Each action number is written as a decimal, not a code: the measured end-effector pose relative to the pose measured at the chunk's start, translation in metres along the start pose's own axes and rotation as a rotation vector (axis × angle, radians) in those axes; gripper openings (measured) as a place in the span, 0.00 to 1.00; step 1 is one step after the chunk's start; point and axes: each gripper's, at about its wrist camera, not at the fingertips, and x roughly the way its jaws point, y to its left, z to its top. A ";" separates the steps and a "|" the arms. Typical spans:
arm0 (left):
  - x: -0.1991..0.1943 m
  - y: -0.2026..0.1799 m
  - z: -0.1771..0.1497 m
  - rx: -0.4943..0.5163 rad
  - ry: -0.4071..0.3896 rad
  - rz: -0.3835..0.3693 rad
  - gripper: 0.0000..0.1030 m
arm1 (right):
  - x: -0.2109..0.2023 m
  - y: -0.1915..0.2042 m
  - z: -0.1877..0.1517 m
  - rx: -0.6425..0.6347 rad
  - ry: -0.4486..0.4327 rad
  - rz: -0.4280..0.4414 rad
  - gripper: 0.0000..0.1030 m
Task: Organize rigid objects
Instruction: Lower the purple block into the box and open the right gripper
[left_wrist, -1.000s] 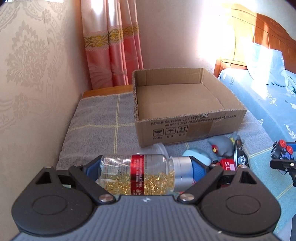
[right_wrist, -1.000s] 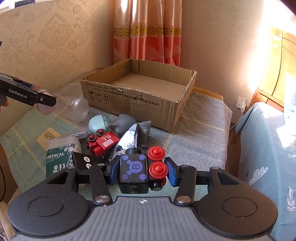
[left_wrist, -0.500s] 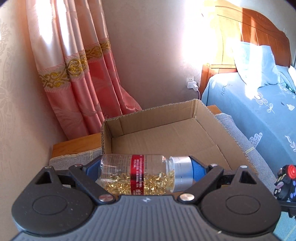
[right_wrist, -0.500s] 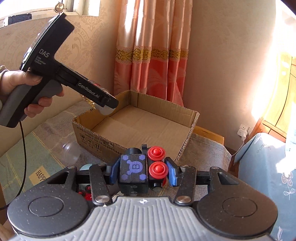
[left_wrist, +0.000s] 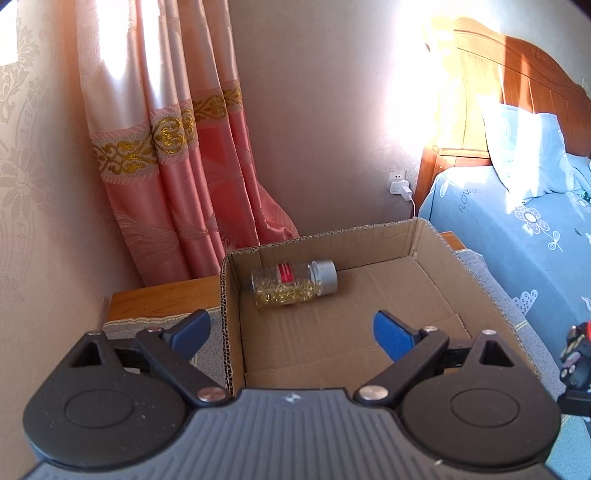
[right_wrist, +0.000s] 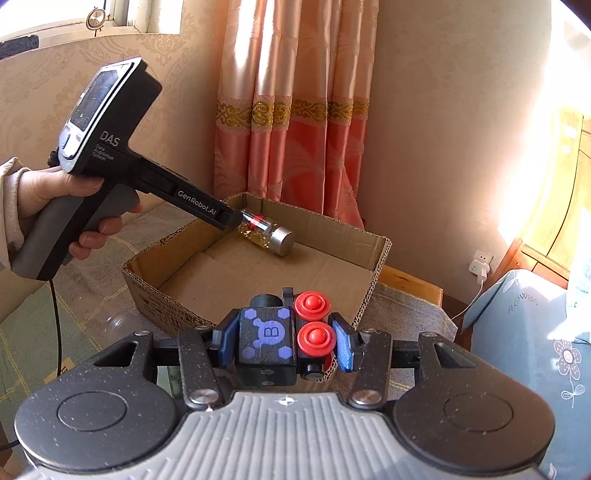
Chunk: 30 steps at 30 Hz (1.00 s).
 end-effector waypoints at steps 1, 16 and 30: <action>-0.009 0.002 -0.005 -0.008 -0.003 -0.002 0.94 | 0.002 0.001 0.002 0.000 0.002 0.002 0.54; -0.102 0.031 -0.128 -0.190 -0.049 0.167 0.98 | 0.076 -0.005 0.045 0.038 0.095 -0.033 0.54; -0.112 0.032 -0.166 -0.173 -0.001 0.151 0.98 | 0.102 -0.010 0.078 0.114 0.102 -0.127 1.00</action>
